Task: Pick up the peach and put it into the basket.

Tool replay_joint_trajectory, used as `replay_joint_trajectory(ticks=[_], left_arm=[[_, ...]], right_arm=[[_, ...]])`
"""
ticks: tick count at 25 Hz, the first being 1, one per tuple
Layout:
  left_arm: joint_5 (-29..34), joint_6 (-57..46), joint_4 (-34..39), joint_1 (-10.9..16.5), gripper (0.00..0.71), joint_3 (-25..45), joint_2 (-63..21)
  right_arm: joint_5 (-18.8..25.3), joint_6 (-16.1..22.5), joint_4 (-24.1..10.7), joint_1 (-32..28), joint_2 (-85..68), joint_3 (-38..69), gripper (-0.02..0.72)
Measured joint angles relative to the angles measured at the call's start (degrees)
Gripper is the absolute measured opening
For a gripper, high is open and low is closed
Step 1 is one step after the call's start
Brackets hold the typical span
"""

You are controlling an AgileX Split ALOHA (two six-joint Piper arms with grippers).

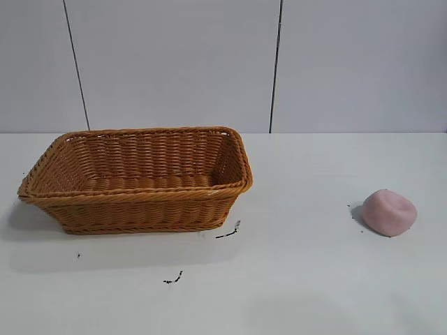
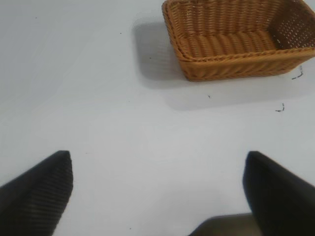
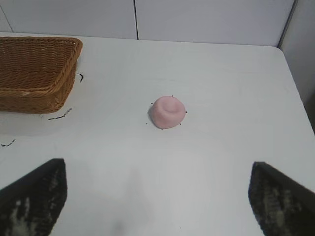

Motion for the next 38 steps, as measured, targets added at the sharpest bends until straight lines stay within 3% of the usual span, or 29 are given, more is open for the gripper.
replay_joint_trajectory(ticks=[11, 16, 29, 38], left_arm=[[0.00, 0.00, 0.00, 0.00, 0.692, 0.00, 0.00], [0.00, 0.00, 0.00, 0.00, 0.692, 0.00, 0.00], [0.00, 0.00, 0.00, 0.00, 0.692, 0.00, 0.00], [0.00, 0.00, 0.00, 0.00, 0.692, 0.00, 0.00]], right_arm=[[-0.12, 0.00, -0.15, 0.00, 0.00, 0.00, 0.690], [-0.83, 0.00, -2.65, 0.00, 6.47, -2.03, 0.690], [-9.71, 0.00, -2.49, 0.00, 59.82, -15.49, 0.690], [-10.17, 0.01, -2.35, 0.00, 91.61, -34.40, 0.690]])
